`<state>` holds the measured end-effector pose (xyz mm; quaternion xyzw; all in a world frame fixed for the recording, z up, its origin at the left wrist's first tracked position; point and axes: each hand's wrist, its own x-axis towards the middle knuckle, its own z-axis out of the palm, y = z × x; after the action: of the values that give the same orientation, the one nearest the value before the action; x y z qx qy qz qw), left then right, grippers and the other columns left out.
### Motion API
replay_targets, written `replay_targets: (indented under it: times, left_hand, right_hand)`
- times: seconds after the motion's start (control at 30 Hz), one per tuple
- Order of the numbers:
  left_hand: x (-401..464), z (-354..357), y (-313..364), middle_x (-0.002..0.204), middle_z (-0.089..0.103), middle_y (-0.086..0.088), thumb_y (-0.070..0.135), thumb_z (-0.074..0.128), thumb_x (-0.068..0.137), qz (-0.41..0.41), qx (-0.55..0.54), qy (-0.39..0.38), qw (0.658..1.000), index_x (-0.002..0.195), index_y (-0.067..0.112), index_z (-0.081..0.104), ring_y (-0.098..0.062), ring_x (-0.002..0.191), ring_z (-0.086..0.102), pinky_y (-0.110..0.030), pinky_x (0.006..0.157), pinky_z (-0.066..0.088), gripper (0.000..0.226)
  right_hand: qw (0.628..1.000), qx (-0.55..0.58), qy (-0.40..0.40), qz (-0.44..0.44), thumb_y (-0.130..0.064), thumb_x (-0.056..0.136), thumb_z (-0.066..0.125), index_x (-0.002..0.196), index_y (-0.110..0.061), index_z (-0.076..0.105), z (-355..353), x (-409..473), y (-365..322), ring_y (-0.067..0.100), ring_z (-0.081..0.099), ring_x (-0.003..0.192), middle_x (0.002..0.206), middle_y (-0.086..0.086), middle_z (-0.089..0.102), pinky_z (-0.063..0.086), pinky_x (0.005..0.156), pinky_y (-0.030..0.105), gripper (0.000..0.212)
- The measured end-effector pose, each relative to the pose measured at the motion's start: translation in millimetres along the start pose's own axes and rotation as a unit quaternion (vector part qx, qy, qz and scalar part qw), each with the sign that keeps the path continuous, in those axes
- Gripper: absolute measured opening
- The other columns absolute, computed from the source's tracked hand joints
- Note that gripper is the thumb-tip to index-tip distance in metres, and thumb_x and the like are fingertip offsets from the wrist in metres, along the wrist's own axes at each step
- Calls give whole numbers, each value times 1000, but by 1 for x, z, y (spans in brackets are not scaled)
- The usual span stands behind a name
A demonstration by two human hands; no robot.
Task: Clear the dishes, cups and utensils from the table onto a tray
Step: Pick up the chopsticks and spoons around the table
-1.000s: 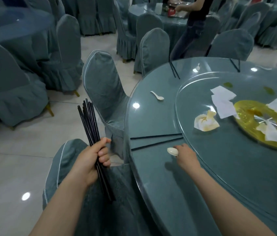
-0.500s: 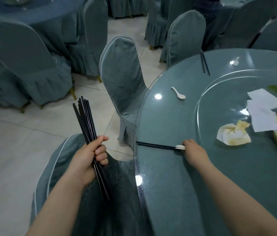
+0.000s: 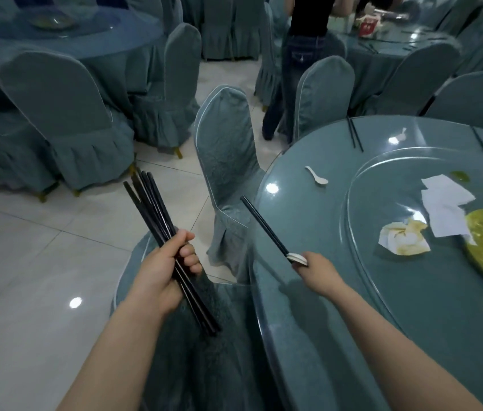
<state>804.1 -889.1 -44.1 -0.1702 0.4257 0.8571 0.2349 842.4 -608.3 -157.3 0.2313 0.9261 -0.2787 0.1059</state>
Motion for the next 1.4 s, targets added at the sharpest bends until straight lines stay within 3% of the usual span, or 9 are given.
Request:
replay_targets:
  times: [0.13,0.23,0.43,0.57,0.7,0.93,1.07,1.2,1.4]
  left_hand:
    - [-32,-35,27,51,49,5,23,47,98,17,-68,8,997,77,12,53,-6,41,49,-16,43,47,24]
    - [-56,-74,49,53,58,1,21,48,98,40,-100,38,993,77,11,54,-9,46,59,-18,47,52,24]
    - [-95,-170,85,78,74,-12,18,43,101,92,-107,79,987,82,9,55,-20,72,73,-26,62,58,24]
    - [-110,-220,106,77,73,-12,19,45,100,118,-112,107,981,90,7,59,-19,68,72,-29,61,57,21]
    - [-119,-252,131,82,74,-15,18,46,99,128,-132,122,975,96,8,62,-20,71,73,-28,58,57,19]
    - [-90,-272,173,80,75,-9,22,44,101,128,-110,129,977,102,9,62,-21,83,71,-35,72,53,22]
    - [-49,-281,211,70,73,-3,19,46,99,130,-75,148,977,98,9,64,-15,69,70,-29,61,54,20]
    - [16,-286,256,74,74,-4,17,48,99,140,-78,155,975,97,8,62,-15,68,72,-29,63,52,17]
    - [131,-259,315,76,74,-5,16,47,99,130,-75,153,977,96,9,61,-18,72,73,-29,64,52,15]
  right_hand:
    - [995,75,39,-49,-26,90,53,73,-12,54,-14,-48,-90,21,50,58,61,0,53,33,51,29,22]
    - [986,146,13,-81,-22,89,55,63,-17,46,-5,-91,-159,17,42,51,52,-2,45,30,50,28,28]
    - [956,216,-122,-156,-22,90,59,69,-16,55,62,-177,-281,9,39,50,57,-1,45,32,53,27,21]
    - [945,193,-180,-195,-20,86,59,62,-19,54,111,-211,-341,4,38,44,52,-6,45,31,46,20,24]
    - [939,181,-212,-200,-22,86,59,72,-14,58,142,-222,-384,7,36,44,57,-2,46,28,39,18,16]
    - [934,202,-225,-192,-22,83,61,71,-16,58,168,-188,-430,14,43,55,62,2,49,32,49,25,13]
    - [924,220,-232,-210,-17,83,64,74,-11,61,177,-147,-463,0,39,41,56,-7,47,31,41,13,11]
    - [901,269,-243,-237,-16,84,64,76,-4,64,176,-88,-497,3,39,44,54,-9,46,31,43,14,14]
    - [888,366,-231,-156,-15,90,59,103,-9,65,141,34,-518,3,41,46,70,-2,63,32,43,16,15]
